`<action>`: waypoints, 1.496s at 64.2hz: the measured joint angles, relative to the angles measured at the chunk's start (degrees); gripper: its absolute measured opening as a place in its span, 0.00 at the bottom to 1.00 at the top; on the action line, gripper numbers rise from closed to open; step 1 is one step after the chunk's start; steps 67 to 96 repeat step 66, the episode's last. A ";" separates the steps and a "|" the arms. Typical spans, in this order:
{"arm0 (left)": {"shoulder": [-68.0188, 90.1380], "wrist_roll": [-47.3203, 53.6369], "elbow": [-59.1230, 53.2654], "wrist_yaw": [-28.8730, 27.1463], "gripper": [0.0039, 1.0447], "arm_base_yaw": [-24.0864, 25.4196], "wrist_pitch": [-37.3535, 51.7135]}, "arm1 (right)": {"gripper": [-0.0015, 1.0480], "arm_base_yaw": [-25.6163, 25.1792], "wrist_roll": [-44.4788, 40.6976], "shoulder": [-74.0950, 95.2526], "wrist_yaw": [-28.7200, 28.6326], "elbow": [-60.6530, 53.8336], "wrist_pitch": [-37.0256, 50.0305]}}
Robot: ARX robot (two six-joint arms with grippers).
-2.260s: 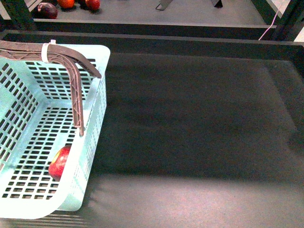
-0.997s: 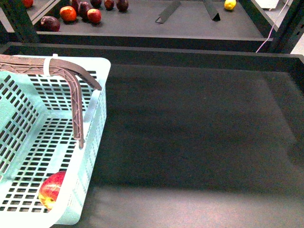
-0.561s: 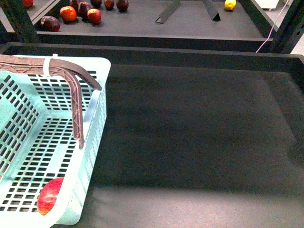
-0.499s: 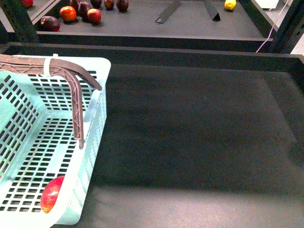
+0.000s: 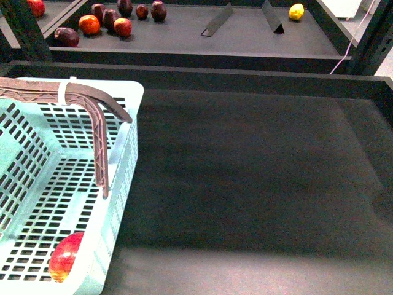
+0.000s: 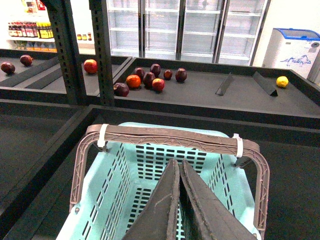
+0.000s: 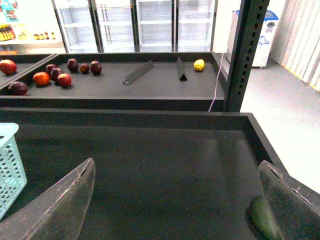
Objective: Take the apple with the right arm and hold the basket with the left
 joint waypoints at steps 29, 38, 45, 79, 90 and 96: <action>-0.02 -0.02 0.00 0.00 0.37 0.00 -0.02 | 0.92 0.00 0.00 0.00 0.02 0.00 0.00; -0.02 -0.02 0.00 0.00 0.66 0.00 -0.02 | 0.92 0.00 0.00 0.00 0.00 0.00 0.00; -0.02 -0.02 0.00 0.02 0.84 0.00 -0.02 | 0.92 0.00 0.00 0.00 0.02 0.00 0.00; -0.02 0.09 0.00 0.00 0.94 0.00 -0.02 | 0.92 0.00 0.00 0.00 0.02 0.00 0.00; -0.02 0.09 0.00 0.00 0.94 0.00 -0.02 | 0.92 0.00 0.00 0.00 0.02 0.00 0.00; -0.02 0.09 0.00 0.00 0.94 0.00 -0.02 | 0.92 0.00 0.00 0.00 0.02 0.00 0.00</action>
